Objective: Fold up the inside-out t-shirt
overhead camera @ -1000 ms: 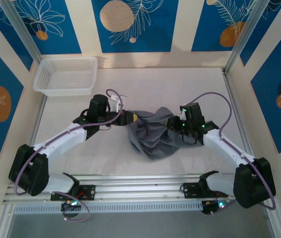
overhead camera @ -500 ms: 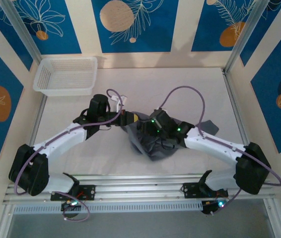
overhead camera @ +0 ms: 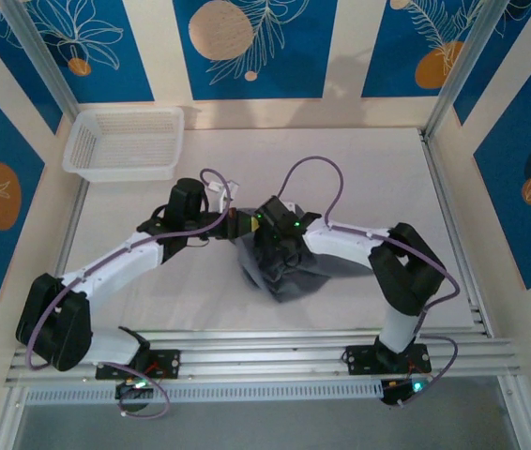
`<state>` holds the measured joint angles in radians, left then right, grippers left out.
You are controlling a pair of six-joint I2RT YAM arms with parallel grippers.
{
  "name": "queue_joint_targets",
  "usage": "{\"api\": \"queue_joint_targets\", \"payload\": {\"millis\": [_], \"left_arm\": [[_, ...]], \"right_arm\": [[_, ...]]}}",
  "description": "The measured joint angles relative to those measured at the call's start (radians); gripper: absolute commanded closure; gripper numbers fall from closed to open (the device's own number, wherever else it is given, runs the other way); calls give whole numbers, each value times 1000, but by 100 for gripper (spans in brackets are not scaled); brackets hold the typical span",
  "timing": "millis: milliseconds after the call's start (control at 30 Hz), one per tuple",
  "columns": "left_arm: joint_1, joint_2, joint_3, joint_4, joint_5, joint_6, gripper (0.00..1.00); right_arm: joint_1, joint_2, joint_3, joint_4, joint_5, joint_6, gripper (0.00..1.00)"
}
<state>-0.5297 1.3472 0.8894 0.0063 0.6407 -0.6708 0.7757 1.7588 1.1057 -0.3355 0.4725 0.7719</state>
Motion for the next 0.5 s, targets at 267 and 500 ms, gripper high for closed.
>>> {"api": "queue_joint_targets", "payload": {"millis": [267,500], "left_arm": [[131,-4,0,-126,-142,74,100],[186,197,-17,-64,-165,129,66]], "right_arm": [[-121,-285,-208,125,-337,-132,100],[-261,-559,-289,281,-871,-181,100]]}}
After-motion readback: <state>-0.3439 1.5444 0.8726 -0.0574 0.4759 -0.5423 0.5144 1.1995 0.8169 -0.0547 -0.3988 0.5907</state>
